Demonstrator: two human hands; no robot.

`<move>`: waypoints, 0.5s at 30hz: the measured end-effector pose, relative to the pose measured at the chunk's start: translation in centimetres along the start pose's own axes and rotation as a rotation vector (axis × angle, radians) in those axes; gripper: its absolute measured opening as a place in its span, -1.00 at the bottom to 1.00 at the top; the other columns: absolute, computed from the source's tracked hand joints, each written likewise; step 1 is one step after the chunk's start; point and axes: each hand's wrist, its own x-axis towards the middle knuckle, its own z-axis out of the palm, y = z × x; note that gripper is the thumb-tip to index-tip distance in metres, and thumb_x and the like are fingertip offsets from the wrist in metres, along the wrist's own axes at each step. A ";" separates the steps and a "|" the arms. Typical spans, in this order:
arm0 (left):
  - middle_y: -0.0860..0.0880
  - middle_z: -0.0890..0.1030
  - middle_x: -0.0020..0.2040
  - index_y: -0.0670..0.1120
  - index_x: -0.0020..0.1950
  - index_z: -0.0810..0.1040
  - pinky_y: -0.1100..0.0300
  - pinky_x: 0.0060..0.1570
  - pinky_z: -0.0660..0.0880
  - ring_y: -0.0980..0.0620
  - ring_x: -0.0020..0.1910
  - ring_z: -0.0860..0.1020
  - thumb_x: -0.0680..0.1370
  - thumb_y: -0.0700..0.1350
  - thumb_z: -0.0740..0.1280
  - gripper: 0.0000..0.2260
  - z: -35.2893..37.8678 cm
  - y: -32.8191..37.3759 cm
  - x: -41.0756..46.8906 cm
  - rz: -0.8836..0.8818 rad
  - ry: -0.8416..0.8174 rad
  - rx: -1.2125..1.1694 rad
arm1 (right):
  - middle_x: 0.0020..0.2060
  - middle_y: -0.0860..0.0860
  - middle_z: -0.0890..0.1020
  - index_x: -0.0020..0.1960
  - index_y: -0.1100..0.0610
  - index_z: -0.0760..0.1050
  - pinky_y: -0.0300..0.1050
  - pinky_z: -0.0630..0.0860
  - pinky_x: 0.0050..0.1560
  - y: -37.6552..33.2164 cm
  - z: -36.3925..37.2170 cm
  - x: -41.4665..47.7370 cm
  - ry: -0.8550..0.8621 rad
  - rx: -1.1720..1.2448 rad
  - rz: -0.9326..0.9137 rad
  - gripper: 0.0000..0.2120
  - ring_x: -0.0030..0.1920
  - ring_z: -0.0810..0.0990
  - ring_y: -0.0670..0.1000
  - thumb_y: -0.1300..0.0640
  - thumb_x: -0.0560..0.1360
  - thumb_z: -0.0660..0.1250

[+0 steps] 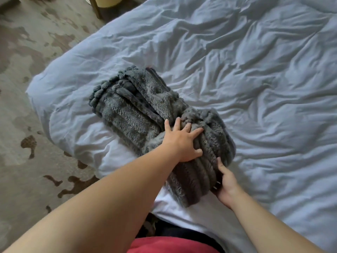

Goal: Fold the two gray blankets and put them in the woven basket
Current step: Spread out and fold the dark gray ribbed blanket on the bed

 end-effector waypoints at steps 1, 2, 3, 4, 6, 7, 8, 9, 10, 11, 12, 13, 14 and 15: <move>0.00 0.07 0.58 0.31 0.51 -0.08 -0.39 0.37 -0.15 -0.25 0.52 0.02 0.43 0.40 0.11 -0.30 0.0 -1.1 0.6 -0.024 -0.037 -0.032 | -0.16 0.05 0.71 -0.03 0.05 0.63 -0.08 0.52 -0.09 0.2 0.3 0.2 0.001 0.066 -0.008 -0.65 -0.07 0.61 0.06 -0.21 0.43 0.34; 0.02 0.06 0.58 0.34 0.49 -0.08 -0.36 0.38 -0.04 -0.25 0.50 0.13 0.41 0.42 0.12 -0.30 0.0 -2.1 1.3 -0.053 -0.081 -0.081 | -0.19 0.05 0.73 -0.09 0.04 0.67 -0.06 0.53 -0.06 0.6 0.5 0.3 -0.001 0.135 -0.008 -0.68 -0.08 0.62 0.08 -0.19 0.43 0.34; 0.04 0.05 0.58 0.36 0.48 -0.07 -0.31 0.39 0.07 -0.23 0.47 0.20 0.40 0.43 0.14 -0.29 0.0 -3.0 1.8 -0.073 -0.124 -0.139 | -0.18 0.05 0.73 -0.12 0.03 0.69 -0.02 0.54 -0.01 0.9 0.8 0.3 -0.015 0.197 0.000 -0.69 -0.07 0.63 0.10 -0.18 0.42 0.34; 0.05 0.05 0.58 0.37 0.48 -0.06 -0.26 0.39 0.16 -0.21 0.45 0.26 0.38 0.43 0.16 -0.28 0.0 -3.8 2.3 -0.084 -0.162 -0.197 | -0.13 0.06 0.73 -0.08 0.03 0.69 0.03 0.54 0.04 1.3 1.2 0.2 -0.043 0.252 0.013 -0.67 -0.03 0.64 0.11 -0.19 0.42 0.33; 0.05 0.07 0.58 0.38 0.47 -0.02 -0.12 0.37 0.28 -0.15 0.44 0.31 0.35 0.43 0.18 -0.26 0.1 -5.0 3.4 -0.087 -0.216 -0.302 | -0.01 0.09 0.71 0.08 0.07 0.63 0.07 0.54 0.08 1.3 2.6 -0.2 -0.082 0.307 0.039 -0.59 0.01 0.68 0.11 -0.20 0.42 0.32; 0.05 0.12 0.57 0.38 0.47 0.01 -0.03 0.37 0.30 -0.13 0.43 0.32 0.35 0.42 0.20 -0.27 0.1 -5.8 3.8 -0.085 -0.229 -0.360 | 0.00 0.08 0.71 0.12 0.08 0.61 0.06 0.55 0.06 0.9 3.4 -0.4 -0.071 0.294 0.046 -0.56 -0.01 0.69 0.10 -0.21 0.42 0.32; 0.04 0.21 0.54 0.37 0.47 0.05 0.07 0.34 0.32 -0.11 0.42 0.35 0.36 0.40 0.22 -0.28 0.0 -6.7 4.3 -0.092 -0.243 -0.430 | -0.01 0.08 0.71 0.14 0.07 0.60 0.05 0.55 0.06 0.2 4.2 -0.8 -0.045 0.259 0.051 -0.53 -0.01 0.69 0.09 -0.23 0.40 0.34; 0.03 0.30 0.50 0.35 0.48 0.10 0.16 0.26 0.33 -0.09 0.39 0.38 0.37 0.37 0.25 -0.30 -0.2 -7.6 4.8 -0.099 -0.259 -0.520 | -0.01 0.08 0.71 0.15 0.06 0.59 0.06 0.55 0.11 -0.7 5.1 -1.3 -0.010 0.201 0.055 -0.49 0.02 0.68 0.10 -0.27 0.36 0.36; 0.03 0.39 0.44 0.32 0.48 0.15 0.21 0.17 0.33 -0.05 0.34 0.42 0.39 0.33 0.27 -0.32 -0.6 -8.4 5.2 -0.106 -0.287 -0.615 | -0.01 0.07 0.71 0.14 0.05 0.58 0.07 0.54 0.14 -1.7 6.2 -1.8 0.029 0.133 0.063 -0.43 0.03 0.66 0.11 -0.32 0.29 0.39; 0.05 0.45 0.38 0.29 0.48 0.20 0.25 0.09 0.34 0.01 0.26 0.45 0.39 0.28 0.30 -0.34 -1.0 -9.3 5.5 -0.105 -0.312 -0.714 | -0.01 0.07 0.71 0.11 0.03 0.58 0.07 0.54 0.15 -2.5 7.3 -2.5 0.070 0.070 0.069 -0.35 0.03 0.65 0.10 -0.37 0.19 0.42; 0.10 0.48 0.32 0.24 0.48 0.24 0.31 0.01 0.36 0.08 0.19 0.46 0.42 0.23 0.31 -0.37 -1.3 -10.2 5.5 -0.109 -0.334 -0.795 | -0.01 0.05 0.70 0.09 0.01 0.56 0.05 0.55 0.12 -3.3 8.6 -3.2 0.107 0.022 0.065 -0.29 0.03 0.65 0.09 -0.41 0.10 0.43; 0.13 0.47 0.30 0.16 0.47 0.29 0.37 -0.04 0.38 0.13 0.16 0.43 0.47 0.15 0.31 -0.43 -1.4 -11.3 5.9 -0.117 -0.341 -0.895 | 0.02 0.03 0.68 0.11 -0.01 0.55 0.03 0.56 0.10 -4.0 10.1 -3.8 0.132 -0.015 0.044 -0.25 0.03 0.64 0.08 -0.43 0.07 0.44; 0.12 0.46 0.30 0.08 0.44 0.36 0.41 -0.05 0.38 0.15 0.16 0.40 0.53 0.05 0.29 -0.53 -1.7 -12.5 6.1 -0.153 -0.344 -0.999 | 0.06 0.01 0.67 0.18 -0.02 0.53 0.02 0.56 0.11 -4.7 11.6 -4.3 0.141 -0.045 0.010 -0.20 0.05 0.63 0.07 -0.44 0.07 0.46; 0.08 0.46 0.27 0.00 0.37 0.43 0.42 -0.02 0.36 0.14 0.17 0.39 0.58 -0.04 0.27 -0.65 -1.6 -14.1 6.0 -0.164 -0.340 -1.085 | 0.11 -0.01 0.65 0.26 -0.03 0.49 0.03 0.55 0.13 -5.3 13.2 -4.8 0.146 -0.070 -0.026 -0.16 0.08 0.63 0.06 -0.43 0.09 0.47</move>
